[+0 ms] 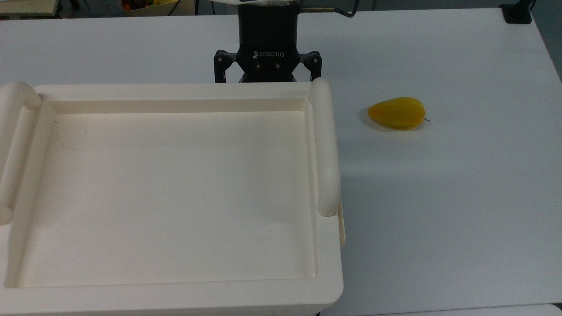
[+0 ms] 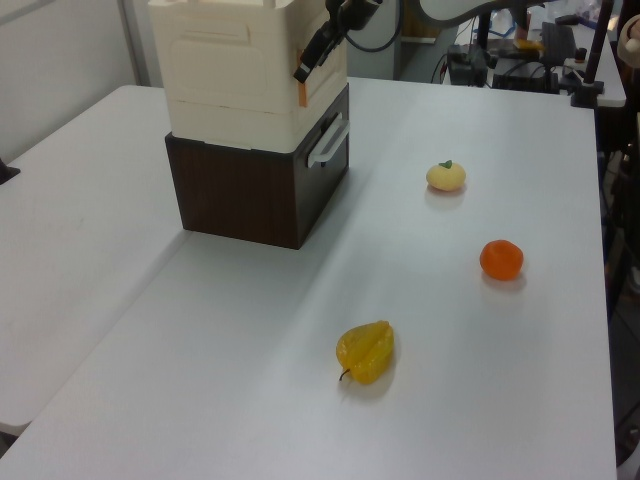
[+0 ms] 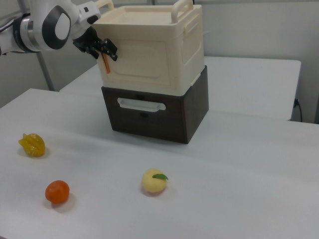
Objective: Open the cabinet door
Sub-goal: 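Move the open gripper down to the orange tab on the cabinet door, then close the gripper on the orange door tab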
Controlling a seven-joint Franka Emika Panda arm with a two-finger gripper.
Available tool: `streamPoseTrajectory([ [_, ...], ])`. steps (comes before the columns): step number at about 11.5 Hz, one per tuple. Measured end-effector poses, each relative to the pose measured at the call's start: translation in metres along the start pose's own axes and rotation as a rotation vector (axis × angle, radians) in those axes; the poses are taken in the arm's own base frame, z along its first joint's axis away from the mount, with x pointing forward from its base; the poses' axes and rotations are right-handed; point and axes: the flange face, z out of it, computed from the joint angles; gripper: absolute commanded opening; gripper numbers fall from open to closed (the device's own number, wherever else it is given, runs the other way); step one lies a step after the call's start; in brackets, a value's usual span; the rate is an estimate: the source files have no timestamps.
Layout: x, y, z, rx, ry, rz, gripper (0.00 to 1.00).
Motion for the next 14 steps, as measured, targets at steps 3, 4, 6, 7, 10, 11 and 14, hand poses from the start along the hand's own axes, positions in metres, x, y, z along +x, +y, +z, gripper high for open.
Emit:
streamPoseTrajectory([
  [3,0.001,-0.004,-0.002,-0.020,0.009,-0.029,0.63],
  [4,0.001,-0.006,-0.002,-0.026,0.010,-0.039,0.63],
  [6,0.000,-0.008,-0.003,-0.032,0.011,-0.049,0.59],
  [7,0.000,-0.008,-0.003,-0.033,0.008,-0.049,0.54],
  [10,-0.004,-0.010,0.000,-0.037,-0.025,-0.053,0.49],
  [11,-0.005,-0.012,0.001,-0.037,-0.036,-0.056,0.45],
  [14,-0.007,-0.016,0.002,-0.038,-0.052,-0.043,0.45],
])
